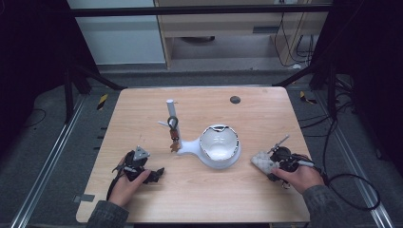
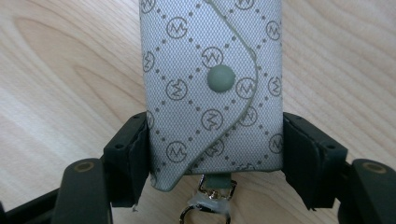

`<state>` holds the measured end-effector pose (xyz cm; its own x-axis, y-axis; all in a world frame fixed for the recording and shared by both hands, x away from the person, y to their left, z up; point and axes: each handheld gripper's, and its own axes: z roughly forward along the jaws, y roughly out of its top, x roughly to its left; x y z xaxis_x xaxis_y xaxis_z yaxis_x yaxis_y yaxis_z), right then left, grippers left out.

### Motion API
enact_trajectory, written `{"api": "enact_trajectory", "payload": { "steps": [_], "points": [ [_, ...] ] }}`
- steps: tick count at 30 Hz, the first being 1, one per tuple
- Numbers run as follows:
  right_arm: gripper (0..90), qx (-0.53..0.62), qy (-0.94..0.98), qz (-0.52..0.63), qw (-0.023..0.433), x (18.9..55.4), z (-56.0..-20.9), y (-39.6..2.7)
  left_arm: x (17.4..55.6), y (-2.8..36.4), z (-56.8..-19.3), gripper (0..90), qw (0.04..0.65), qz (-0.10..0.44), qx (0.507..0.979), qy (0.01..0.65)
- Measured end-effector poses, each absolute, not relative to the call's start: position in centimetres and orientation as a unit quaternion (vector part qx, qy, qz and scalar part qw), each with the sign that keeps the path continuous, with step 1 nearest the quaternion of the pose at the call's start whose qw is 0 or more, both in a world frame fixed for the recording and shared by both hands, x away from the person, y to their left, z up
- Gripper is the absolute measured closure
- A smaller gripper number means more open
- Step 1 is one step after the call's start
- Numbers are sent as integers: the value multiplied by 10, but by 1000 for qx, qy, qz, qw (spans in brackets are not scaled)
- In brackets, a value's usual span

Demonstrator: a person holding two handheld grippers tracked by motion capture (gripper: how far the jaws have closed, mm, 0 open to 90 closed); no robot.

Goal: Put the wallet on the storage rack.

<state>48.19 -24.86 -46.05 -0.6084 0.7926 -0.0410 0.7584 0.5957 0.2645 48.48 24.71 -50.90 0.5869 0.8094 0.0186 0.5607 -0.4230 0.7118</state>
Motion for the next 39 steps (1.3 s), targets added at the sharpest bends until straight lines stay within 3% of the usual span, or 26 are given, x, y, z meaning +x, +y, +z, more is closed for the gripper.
{"api": "enact_trajectory", "payload": {
  "steps": [22,39],
  "points": [
    [308,368,911,124,138,472,-391,-224,485,247,-509,0,340,183,823,416],
    [308,340,919,123,157,471,-362,-206,485,247,-509,0,340,183,823,416]
  ]
}}
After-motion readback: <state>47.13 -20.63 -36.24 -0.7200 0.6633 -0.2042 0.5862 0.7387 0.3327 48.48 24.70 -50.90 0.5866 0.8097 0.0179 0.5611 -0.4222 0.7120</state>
